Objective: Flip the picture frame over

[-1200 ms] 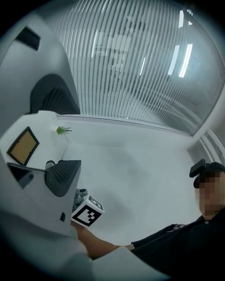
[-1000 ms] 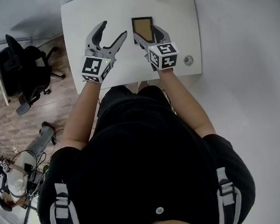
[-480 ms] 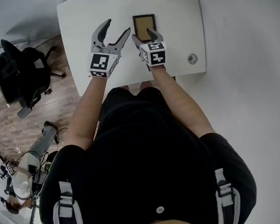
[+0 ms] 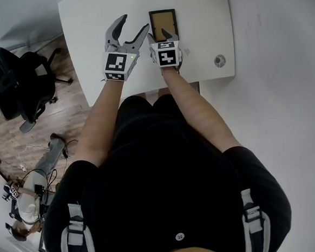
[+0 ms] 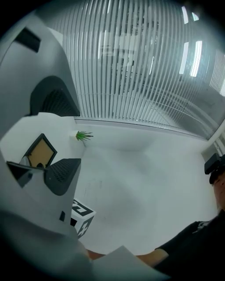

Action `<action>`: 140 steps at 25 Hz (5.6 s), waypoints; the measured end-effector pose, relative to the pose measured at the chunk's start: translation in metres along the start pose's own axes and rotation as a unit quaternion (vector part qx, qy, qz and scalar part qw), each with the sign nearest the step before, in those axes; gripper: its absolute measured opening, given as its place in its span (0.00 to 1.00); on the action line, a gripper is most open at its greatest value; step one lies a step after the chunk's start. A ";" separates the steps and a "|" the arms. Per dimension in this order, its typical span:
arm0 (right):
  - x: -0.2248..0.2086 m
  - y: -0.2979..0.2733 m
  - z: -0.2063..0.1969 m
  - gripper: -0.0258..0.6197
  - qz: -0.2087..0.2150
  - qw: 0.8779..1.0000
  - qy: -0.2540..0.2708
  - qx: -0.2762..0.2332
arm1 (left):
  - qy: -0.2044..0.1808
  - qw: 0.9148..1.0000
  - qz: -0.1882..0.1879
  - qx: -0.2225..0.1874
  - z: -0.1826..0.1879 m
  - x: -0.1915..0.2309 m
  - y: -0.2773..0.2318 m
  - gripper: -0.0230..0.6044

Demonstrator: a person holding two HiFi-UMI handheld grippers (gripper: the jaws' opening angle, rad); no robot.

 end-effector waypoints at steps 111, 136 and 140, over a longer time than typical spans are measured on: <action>0.004 0.023 -0.003 0.12 0.322 0.786 -0.527 -0.041 | -0.032 0.998 0.049 -0.028 0.028 -0.016 0.049 0.40; -0.072 0.039 -0.003 0.15 0.241 0.831 -0.496 -0.072 | -0.037 0.998 0.033 -0.024 0.033 -0.027 0.036 0.40; -0.078 0.039 -0.004 0.16 0.197 0.882 -0.424 -0.060 | -0.037 0.999 0.032 -0.024 0.034 -0.029 0.035 0.40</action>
Point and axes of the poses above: the fingertips, and each gripper's own axes: y backward along the fingers, x to its left, z out of its top, the point moved 6 cm from there along y, backward along the fingers, and after that the axes turned 13 degrees about -x, right-handed, at the moved point
